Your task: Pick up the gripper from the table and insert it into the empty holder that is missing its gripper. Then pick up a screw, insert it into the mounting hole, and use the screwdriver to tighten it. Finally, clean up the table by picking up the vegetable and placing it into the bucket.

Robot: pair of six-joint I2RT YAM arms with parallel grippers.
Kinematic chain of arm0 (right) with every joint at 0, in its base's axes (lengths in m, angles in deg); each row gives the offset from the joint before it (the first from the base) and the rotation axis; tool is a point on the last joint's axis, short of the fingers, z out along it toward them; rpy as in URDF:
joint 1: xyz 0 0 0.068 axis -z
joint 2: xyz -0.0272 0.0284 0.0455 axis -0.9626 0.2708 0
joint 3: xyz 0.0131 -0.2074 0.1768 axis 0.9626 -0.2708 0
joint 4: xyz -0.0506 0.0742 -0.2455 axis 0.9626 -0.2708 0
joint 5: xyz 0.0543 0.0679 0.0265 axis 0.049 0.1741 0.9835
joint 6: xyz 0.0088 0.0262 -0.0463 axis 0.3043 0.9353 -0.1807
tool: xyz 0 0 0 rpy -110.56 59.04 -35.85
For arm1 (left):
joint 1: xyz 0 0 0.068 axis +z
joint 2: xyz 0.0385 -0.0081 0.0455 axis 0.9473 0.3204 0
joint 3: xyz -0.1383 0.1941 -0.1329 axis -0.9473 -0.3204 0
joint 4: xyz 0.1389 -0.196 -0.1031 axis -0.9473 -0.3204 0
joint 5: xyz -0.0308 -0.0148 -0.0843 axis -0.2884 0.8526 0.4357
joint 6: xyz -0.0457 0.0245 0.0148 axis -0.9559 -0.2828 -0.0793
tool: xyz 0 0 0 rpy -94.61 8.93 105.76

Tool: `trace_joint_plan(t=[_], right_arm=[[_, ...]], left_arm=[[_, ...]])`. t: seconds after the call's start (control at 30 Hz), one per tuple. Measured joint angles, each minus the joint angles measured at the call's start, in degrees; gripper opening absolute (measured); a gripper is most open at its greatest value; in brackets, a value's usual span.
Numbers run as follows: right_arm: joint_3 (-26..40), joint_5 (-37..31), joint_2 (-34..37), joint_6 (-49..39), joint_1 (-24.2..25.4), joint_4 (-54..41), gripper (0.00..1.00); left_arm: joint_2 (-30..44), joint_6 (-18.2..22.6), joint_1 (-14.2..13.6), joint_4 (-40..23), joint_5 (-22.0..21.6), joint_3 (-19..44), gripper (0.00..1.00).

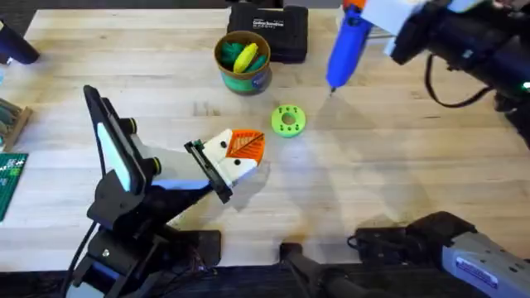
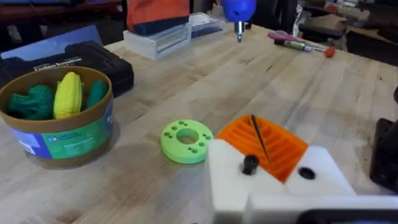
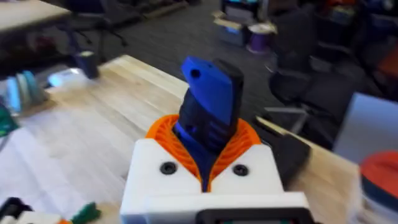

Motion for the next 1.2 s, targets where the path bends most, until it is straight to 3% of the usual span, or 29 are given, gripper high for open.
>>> trace_joint_plan(t=[0.33, 0.6, 0.9, 1.2], right_arm=[[-0.04, 0.14, 6.36, 1.19, -17.00, 22.08, 0.031], [-0.04, 0.78, 12.45, 1.32, -27.35, 30.53, 0.031], [-0.20, 2.20, 13.53, 1.32, -32.74, 30.81, 0.031], [-0.20, 4.70, 13.53, 1.69, -33.31, 29.28, 0.031]], left_arm=[[0.00, 0.00, 0.00, 0.00, 0.00, 0.00, 0.015], [0.00, 0.00, 0.00, 0.00, 0.00, 0.00, 0.015], [0.00, 0.00, 0.00, 0.00, 0.00, 0.00, 0.015], [0.00, 0.00, 0.00, 0.00, 0.00, 0.00, 0.015]])
